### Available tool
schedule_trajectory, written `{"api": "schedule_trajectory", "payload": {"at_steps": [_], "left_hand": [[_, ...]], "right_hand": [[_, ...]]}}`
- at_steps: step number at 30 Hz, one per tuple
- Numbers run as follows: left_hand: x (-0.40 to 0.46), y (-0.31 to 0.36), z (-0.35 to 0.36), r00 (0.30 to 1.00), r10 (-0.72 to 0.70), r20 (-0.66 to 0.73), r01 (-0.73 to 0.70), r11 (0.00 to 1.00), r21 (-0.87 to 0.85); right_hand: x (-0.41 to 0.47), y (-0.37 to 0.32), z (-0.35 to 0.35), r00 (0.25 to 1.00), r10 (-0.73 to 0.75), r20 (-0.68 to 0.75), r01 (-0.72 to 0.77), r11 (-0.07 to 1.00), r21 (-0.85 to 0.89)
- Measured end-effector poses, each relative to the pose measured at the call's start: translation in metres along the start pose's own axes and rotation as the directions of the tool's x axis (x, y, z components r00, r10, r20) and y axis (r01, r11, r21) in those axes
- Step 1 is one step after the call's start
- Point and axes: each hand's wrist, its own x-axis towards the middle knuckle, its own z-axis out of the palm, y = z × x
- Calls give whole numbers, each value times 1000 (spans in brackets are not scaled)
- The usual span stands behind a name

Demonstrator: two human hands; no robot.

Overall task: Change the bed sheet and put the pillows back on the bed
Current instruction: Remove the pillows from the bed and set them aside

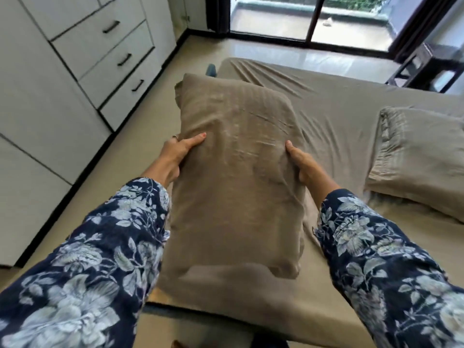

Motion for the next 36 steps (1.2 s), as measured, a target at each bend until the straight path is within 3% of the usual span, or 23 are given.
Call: {"api": "schedule_trajectory", "payload": {"at_steps": [6, 15, 23, 29, 33, 36], "left_hand": [[-46, 21, -160, 994, 90, -67, -91, 996, -3], [-31, 54, -311, 975, 132, -181, -132, 991, 10], [48, 106, -384, 959, 192, -210, -191, 981, 23], [115, 158, -439, 947, 208, -246, -199, 978, 62], [162, 191, -453, 943, 270, -194, -250, 961, 119], [199, 215, -450, 950, 302, -82, -282, 940, 192]], "right_hand": [[-87, 10, 146, 996, -41, 84, 43, 999, -29], [-131, -26, 290, 982, -108, 152, 121, 990, -75], [-94, -90, 404, 961, -248, 123, 257, 964, -67], [-70, -130, 482, 958, -272, 86, 274, 962, -13], [-55, -143, 506, 967, -250, 43, 249, 968, 41], [-46, -152, 514, 971, -231, -66, 235, 970, 66]]}}
